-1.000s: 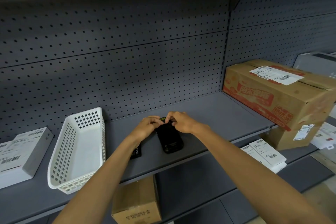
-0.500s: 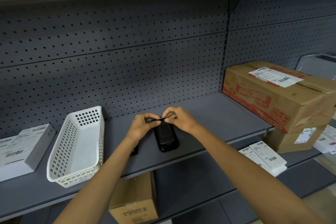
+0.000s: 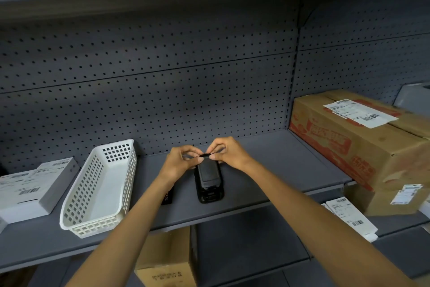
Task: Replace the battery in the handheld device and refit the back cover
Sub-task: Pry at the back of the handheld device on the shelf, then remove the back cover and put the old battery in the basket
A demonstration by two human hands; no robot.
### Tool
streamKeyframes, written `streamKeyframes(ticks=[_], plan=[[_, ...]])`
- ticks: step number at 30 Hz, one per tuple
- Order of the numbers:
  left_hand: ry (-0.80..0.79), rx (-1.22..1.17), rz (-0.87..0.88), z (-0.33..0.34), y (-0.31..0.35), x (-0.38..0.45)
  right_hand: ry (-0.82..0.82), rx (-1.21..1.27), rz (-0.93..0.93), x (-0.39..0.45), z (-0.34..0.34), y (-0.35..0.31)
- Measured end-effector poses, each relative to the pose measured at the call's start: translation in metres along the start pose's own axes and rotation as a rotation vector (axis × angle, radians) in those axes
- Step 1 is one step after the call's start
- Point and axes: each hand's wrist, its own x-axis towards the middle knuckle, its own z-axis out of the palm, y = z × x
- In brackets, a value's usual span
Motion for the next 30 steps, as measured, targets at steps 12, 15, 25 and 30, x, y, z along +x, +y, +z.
streamKeyframes(ticks=[12,15,25,30], plan=[[-0.04,0.007,-0.02,0.058,0.016,0.03,0.004,0.001,0.064,0.0,-0.054,0.039],[-0.05,0.024,-0.033,0.073,0.014,0.036,-0.004,0.002,0.086,-0.003,-0.063,0.051],[-0.054,0.247,0.005,0.099,0.006,0.04,-0.057,-0.015,0.12,-0.005,-0.07,0.081],[-0.034,0.336,0.026,0.102,0.003,0.036,-0.061,-0.055,0.101,-0.004,-0.065,0.091]])
